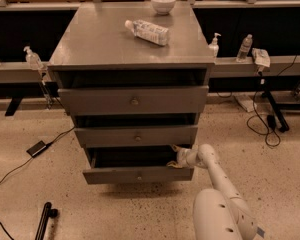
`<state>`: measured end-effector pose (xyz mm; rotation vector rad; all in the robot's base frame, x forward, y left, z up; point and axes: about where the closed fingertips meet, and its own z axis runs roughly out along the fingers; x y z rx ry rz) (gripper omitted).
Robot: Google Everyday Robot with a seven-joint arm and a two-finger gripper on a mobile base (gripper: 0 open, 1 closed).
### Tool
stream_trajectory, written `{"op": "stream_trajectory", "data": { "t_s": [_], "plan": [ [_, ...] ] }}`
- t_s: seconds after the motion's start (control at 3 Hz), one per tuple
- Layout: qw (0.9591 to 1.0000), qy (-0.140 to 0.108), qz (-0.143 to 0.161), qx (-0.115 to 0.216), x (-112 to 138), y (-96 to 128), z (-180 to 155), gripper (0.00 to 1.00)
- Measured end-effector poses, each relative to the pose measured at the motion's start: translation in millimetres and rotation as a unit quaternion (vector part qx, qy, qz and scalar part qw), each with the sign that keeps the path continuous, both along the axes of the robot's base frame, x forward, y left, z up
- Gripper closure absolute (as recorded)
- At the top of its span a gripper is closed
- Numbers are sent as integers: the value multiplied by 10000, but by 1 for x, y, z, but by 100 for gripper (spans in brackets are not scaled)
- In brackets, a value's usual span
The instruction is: Open bottom drawer
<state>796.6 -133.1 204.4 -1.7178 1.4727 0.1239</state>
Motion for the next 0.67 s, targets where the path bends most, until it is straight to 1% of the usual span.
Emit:
{"op": "stream_trajectory", "data": {
  "t_s": [0.67],
  "plan": [
    [10000, 1, 0, 1, 0, 0, 6, 62]
  ]
}}
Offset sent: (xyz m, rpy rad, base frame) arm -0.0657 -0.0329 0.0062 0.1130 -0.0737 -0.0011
